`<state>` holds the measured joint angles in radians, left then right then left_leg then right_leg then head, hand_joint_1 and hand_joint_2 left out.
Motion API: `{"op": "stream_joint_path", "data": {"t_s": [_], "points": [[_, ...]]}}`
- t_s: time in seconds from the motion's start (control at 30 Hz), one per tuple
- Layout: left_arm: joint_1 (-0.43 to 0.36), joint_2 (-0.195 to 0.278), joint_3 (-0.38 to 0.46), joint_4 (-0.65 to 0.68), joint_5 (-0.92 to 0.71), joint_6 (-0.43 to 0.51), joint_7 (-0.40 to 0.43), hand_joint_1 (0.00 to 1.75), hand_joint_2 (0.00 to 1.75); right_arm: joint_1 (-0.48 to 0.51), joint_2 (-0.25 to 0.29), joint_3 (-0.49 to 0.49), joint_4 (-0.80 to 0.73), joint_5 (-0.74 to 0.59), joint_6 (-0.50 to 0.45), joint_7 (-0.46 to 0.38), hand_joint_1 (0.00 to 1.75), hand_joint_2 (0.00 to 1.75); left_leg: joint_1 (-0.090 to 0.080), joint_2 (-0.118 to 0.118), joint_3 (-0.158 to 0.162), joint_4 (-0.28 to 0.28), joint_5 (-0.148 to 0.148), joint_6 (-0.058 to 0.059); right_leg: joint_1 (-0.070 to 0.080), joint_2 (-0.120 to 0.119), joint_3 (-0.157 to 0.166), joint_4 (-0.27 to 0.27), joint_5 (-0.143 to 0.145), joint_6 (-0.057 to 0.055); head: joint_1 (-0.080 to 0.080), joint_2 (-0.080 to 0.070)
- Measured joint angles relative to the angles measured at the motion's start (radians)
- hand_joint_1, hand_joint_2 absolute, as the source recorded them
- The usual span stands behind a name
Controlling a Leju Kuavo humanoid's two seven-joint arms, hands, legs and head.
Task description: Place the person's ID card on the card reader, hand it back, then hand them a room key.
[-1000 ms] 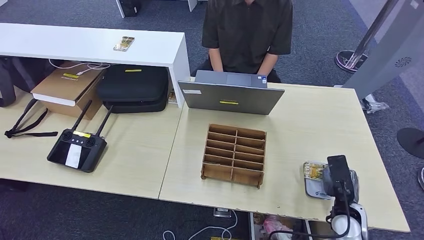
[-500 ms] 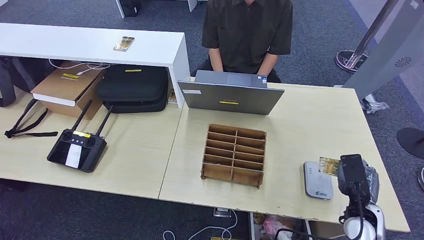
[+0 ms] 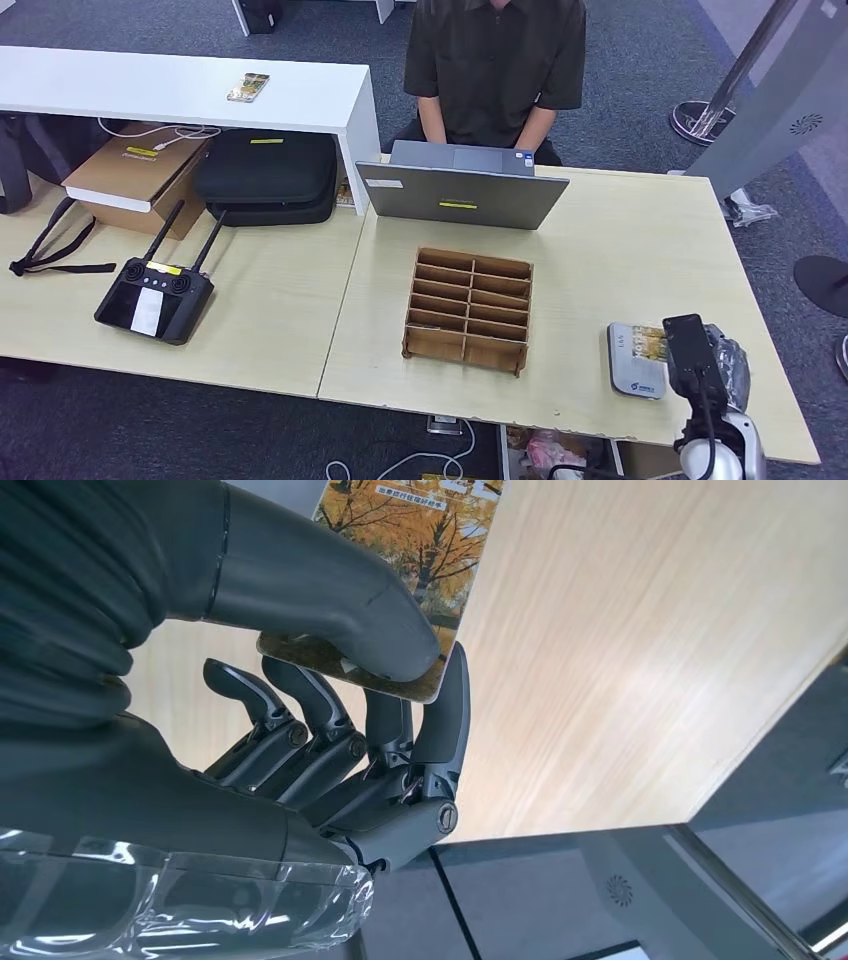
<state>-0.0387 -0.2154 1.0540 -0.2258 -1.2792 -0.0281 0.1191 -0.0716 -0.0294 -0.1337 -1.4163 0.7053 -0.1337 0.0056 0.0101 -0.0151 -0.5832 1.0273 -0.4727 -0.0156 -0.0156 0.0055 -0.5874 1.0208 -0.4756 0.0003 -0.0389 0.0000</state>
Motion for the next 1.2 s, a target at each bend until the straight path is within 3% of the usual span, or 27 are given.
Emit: {"op": "stream_joint_path", "data": {"t_s": [0.8, 1.2], "points": [[0.007, 0.023, 0.013, 0.000, -0.012, -0.014, 0.006, 0.00, 0.00, 0.054, 0.003, -0.012, 0.043, 0.012, 0.032, -0.053, 1.75, 1.75, 0.000, 0.000, 0.000, 0.000, 0.000, 0.000, 0.000, 0.000, 0.000, 0.000, 0.000, 0.000, 0.000, 0.000], [0.008, 0.029, 0.018, 0.000, -0.040, -0.027, 0.016, 0.00, 0.00, 0.097, 0.034, 0.018, 0.021, 0.235, -0.018, 0.021, 1.75, 1.75, 0.000, 0.000, 0.000, 0.000, 0.000, 0.000, 0.000, 0.000, 0.000, 0.000, 0.000, 0.000, 0.000, 0.000]]}}
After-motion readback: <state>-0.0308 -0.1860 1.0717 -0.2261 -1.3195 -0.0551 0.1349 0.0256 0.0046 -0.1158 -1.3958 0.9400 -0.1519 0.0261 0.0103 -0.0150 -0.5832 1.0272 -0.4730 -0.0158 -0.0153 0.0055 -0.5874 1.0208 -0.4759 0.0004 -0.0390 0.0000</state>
